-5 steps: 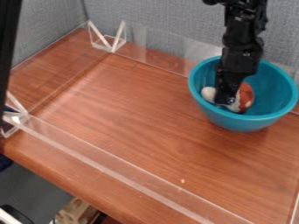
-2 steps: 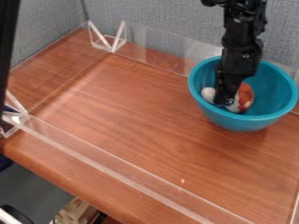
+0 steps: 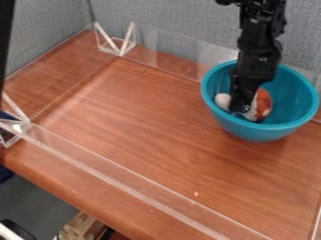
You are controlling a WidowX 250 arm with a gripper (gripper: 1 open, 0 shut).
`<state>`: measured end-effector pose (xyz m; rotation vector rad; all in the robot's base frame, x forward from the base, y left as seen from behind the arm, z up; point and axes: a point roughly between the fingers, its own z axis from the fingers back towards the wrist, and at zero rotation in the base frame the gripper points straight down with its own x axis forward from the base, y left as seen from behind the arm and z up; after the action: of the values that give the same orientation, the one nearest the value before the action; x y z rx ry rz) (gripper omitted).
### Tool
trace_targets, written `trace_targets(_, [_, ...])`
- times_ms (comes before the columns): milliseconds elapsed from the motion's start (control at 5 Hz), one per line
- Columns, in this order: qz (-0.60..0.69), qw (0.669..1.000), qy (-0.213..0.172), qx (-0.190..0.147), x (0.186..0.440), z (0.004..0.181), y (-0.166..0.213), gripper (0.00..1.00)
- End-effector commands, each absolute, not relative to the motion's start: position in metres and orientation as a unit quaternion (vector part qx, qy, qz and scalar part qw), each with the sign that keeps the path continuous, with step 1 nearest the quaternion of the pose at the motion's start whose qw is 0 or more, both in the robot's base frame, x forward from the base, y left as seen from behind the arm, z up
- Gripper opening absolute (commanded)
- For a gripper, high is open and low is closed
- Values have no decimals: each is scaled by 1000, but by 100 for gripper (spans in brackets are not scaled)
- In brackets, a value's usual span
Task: Put the mushroom in the blue bowl
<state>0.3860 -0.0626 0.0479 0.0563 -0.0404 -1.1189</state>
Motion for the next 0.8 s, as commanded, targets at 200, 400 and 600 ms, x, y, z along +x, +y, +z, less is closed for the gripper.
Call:
trace_targets(200, [-527, 845, -68, 56, 389, 97, -56, 0])
trace_targets(400, [-527, 845, -72, 62, 388, 106, -54, 0])
trace_targets(600, [-527, 844, -75, 67, 386, 112, -52, 0])
